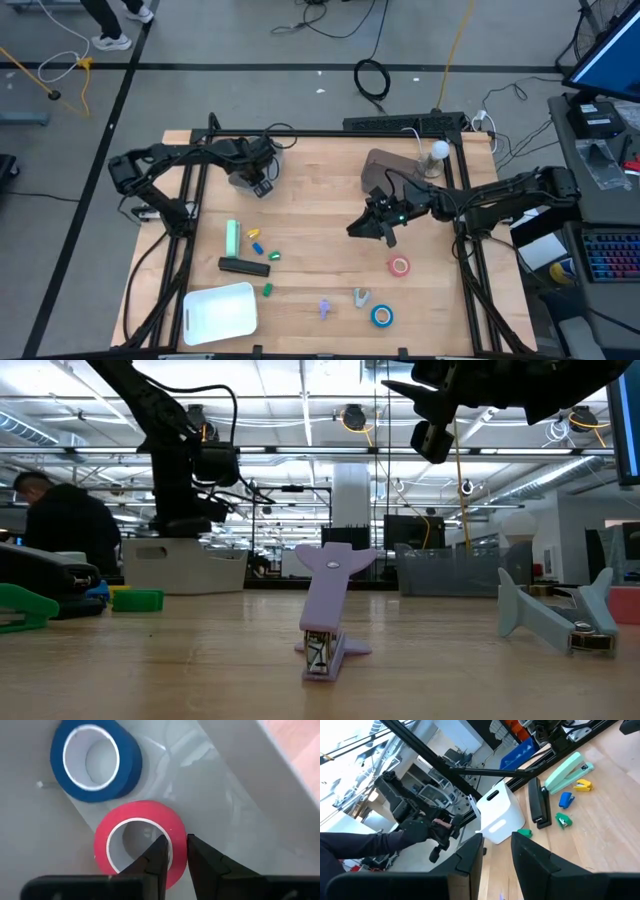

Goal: Pick and place Stapler, Stapler remover, tape
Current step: Put the orange tape into the gray bin, then put the pink tape into the gray bin

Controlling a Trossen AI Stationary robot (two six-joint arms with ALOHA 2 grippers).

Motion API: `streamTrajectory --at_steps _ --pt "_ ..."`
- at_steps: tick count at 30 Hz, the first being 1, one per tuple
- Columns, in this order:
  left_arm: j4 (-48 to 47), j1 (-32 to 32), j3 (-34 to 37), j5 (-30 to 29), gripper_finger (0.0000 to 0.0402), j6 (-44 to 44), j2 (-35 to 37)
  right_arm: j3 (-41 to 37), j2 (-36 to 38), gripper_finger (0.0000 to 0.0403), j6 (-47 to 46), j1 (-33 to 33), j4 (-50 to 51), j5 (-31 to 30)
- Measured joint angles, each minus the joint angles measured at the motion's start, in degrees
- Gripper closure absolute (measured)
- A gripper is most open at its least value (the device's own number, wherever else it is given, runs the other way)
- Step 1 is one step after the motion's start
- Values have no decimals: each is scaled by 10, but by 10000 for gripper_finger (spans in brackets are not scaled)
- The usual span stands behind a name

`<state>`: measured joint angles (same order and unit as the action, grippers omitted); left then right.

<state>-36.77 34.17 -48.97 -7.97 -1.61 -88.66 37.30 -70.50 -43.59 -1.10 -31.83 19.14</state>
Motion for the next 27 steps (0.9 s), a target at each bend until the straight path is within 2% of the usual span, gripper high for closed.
streamTrajectory --at_steps 6,20,23,27 --pt "14 0 0 -21 326 -6 0 0 0 309 1 0 0 0" --pt "14 0 0 -8 322 -1 0 0 0 308 1 0 0 2" --pt "14 0 0 -6 308 -1 0 0 0 308 1 0 0 2" --pt "14 0 0 -10 268 -1 0 0 0 309 1 0 0 2"
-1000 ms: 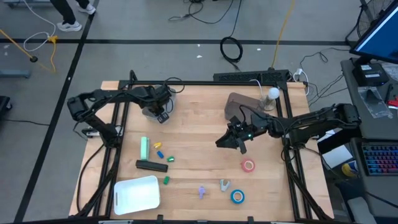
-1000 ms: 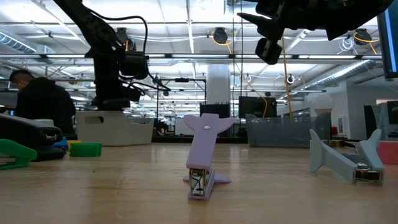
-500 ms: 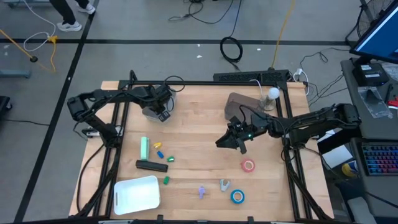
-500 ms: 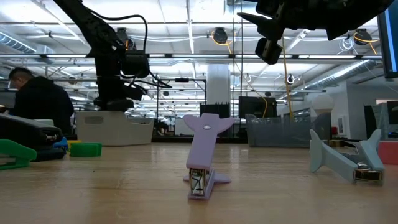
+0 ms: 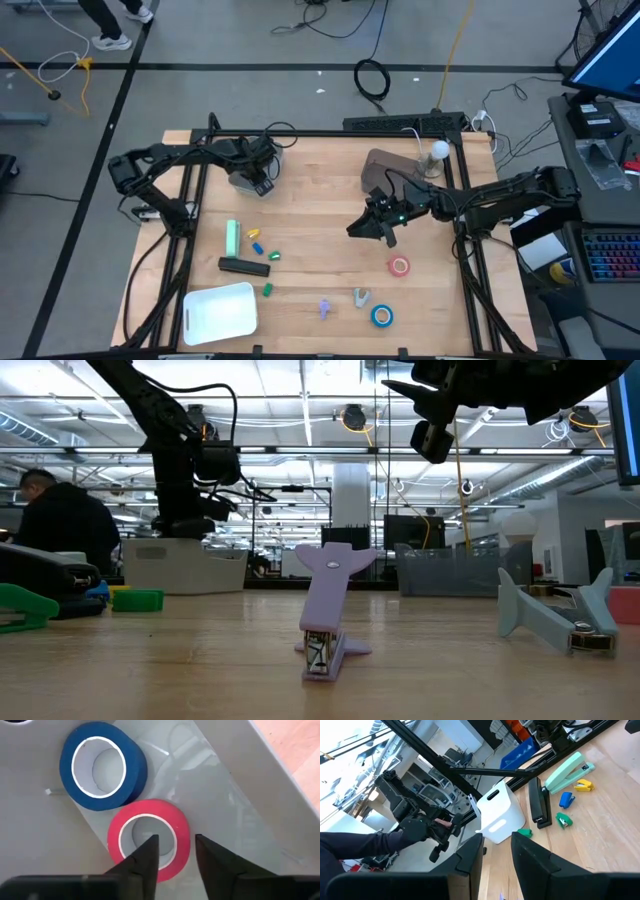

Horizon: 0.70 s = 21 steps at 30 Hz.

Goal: Pick and place Stapler, Stapler remover, tape
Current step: Put the pink tape into the gray bin

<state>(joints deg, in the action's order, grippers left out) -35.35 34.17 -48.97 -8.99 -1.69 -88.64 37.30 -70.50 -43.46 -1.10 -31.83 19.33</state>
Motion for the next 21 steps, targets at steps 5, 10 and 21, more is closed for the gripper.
streamTrajectory --at_steps 5,10,21 --pt "-1 0 0 0 219 2 1 0 0 308 0 0 0 0" --pt "-20 -2 -5 0 198 -4 22 0 0 309 2 0 0 0" --pt "-51 -10 -96 167 221 -97 143 0 8 310 26 0 5 20"
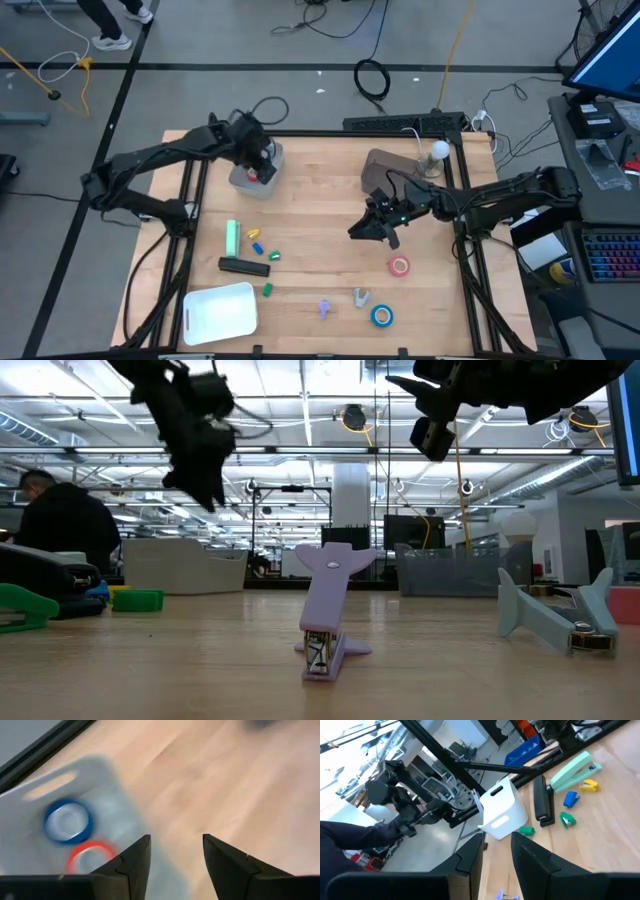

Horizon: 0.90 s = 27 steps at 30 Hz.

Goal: Pick and place Stapler, Stapler remover, tape
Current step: Put the pink tape into the gray bin

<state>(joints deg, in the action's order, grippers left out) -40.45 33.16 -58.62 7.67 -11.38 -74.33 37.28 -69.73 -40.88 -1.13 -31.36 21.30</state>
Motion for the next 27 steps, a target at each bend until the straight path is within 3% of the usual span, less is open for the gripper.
streamTrajectory --at_steps 5,19,27 --pt "52 -23 -1 53 220 -34 59 0 27 310 13 0 -2 -19" --pt "55 -94 -1 14 217 -59 111 0 65 310 -13 0 -44 -33" --pt "96 -133 -1 14 217 -46 111 0 65 310 40 0 -39 -32"
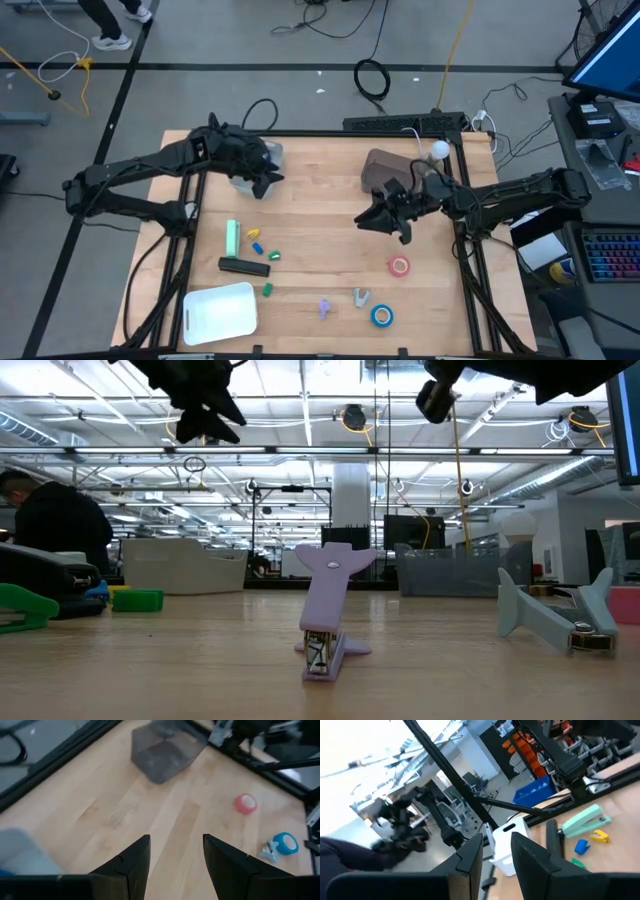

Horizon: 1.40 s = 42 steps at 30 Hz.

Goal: Pick and place Stapler, Stapler remover, tape
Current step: Put the pink tape into the gray bin

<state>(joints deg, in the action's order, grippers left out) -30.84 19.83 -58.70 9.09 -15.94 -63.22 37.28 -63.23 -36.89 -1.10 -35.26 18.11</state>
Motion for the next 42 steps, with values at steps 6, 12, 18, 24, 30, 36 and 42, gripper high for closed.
streamTrajectory --at_steps 6,12,18,24,30,36,42 --pt "45 -20 0 11 217 14 0 8 17 310 87 0 76 36" --pt "50 -34 1 12 217 28 0 119 35 310 139 -43 452 10" --pt "84 -56 1 11 217 56 0 210 9 310 124 -93 683 -49" --pt "122 -83 1 10 217 97 0 216 -14 310 19 -136 791 -77" --pt "126 -91 1 10 217 108 0 212 -47 310 -91 -144 919 -94" --pt "127 -91 1 10 218 108 0 174 -51 310 -104 -144 911 -91" --pt "127 -96 1 11 218 103 0 121 -51 310 -105 -144 834 -90"
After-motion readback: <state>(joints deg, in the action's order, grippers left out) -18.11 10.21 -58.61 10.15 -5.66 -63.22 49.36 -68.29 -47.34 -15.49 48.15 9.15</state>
